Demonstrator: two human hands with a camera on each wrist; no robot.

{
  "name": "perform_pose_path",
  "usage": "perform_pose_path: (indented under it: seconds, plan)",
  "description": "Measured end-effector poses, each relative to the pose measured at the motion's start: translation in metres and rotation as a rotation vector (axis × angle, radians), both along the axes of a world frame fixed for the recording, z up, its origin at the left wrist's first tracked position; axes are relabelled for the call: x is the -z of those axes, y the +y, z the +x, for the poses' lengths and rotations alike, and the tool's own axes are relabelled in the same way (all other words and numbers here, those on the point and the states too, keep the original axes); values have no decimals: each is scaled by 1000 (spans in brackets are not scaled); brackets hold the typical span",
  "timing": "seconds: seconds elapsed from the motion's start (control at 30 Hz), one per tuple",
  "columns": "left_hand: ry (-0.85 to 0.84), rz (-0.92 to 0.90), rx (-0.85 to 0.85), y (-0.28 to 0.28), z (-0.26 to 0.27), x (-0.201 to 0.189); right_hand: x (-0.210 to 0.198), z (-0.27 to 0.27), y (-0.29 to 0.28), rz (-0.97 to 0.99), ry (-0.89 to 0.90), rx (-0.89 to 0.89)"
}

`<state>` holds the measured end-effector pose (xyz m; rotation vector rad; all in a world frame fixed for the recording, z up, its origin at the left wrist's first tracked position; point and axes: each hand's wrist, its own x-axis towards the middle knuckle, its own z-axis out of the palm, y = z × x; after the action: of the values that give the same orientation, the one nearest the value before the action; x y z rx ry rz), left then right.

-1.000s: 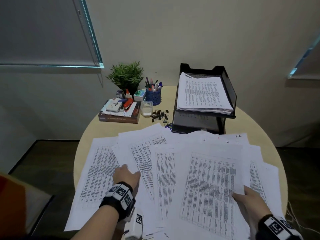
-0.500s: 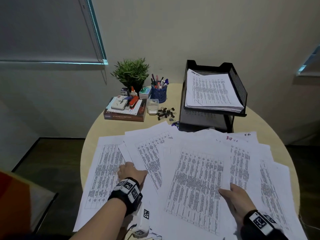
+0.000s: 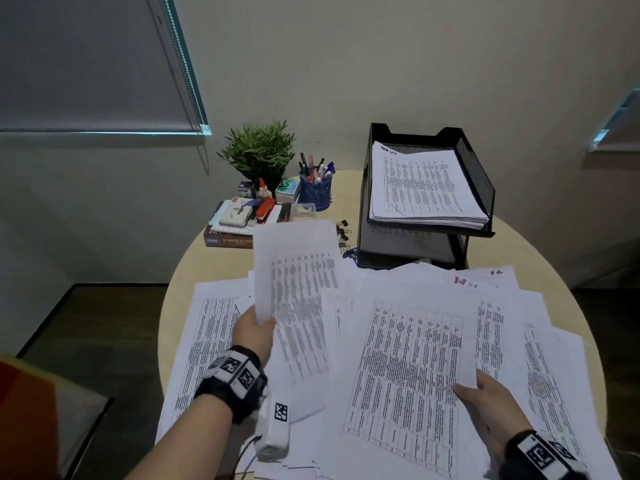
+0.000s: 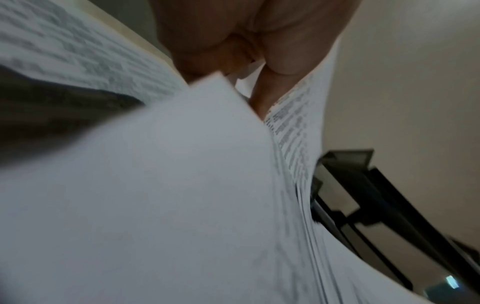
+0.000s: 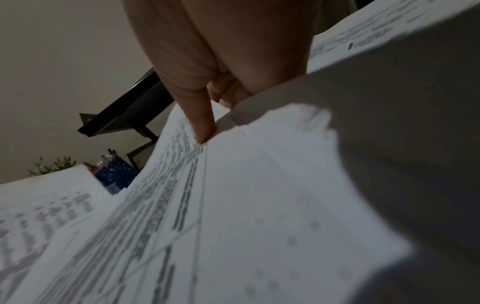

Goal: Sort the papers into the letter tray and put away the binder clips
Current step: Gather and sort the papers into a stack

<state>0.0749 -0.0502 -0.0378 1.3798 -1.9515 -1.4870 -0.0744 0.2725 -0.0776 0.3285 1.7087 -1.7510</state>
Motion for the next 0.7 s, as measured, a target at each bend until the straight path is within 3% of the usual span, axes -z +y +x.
perform_pose_path:
  seconds: [0.43,0.57,0.7]
  plan:
    - [209,160,14,-99,55,-61,-50,-14,-4,-119,35,-29]
    - [158,184,134,-85,51,-55,-73,-10,-15,-209,36,-62]
    - [94,293,231,-40,34,-30,-67,-9,-20,-189,31,-93]
